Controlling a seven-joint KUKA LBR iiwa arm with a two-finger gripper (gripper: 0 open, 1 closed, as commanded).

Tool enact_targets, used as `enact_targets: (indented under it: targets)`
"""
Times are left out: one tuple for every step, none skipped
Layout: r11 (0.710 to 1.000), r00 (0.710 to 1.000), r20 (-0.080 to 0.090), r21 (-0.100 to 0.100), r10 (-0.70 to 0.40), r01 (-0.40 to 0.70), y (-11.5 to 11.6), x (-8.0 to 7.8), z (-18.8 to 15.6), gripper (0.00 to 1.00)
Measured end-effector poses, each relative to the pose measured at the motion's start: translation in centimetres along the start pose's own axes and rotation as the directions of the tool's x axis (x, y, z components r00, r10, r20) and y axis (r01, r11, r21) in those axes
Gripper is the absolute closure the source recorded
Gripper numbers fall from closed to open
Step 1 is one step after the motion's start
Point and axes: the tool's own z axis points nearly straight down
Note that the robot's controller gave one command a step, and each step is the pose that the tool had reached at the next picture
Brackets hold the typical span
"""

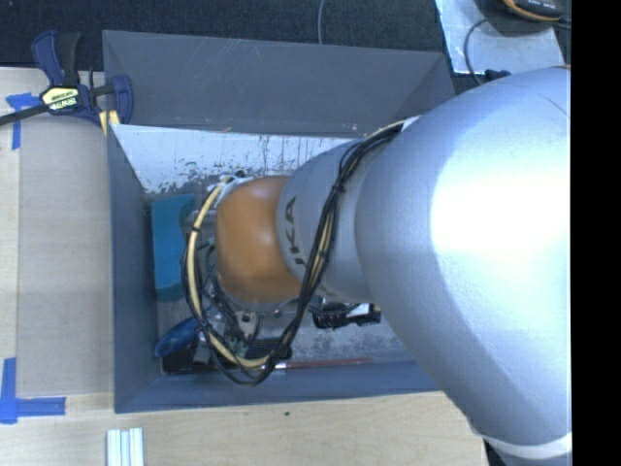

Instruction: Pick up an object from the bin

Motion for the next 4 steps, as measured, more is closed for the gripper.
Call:
enact_targets:
  targets:
    - [1.0,1.0,0.0,0.001,0.016,-0.016,-0.8,0.1,0.0,1.0]
    - [0.997,0.997,0.001,0.001,0.081,-0.081,-0.6,-1.4,0.0,1.0]
    - [0.994,0.994,0.004,0.004,0.11,-0.11,-0.4,-1.2,0.0,1.0]
    - [0.979,0.979,0.007,0.006,0.202,-0.203,-0.2,-0.6,0.0,1.0]
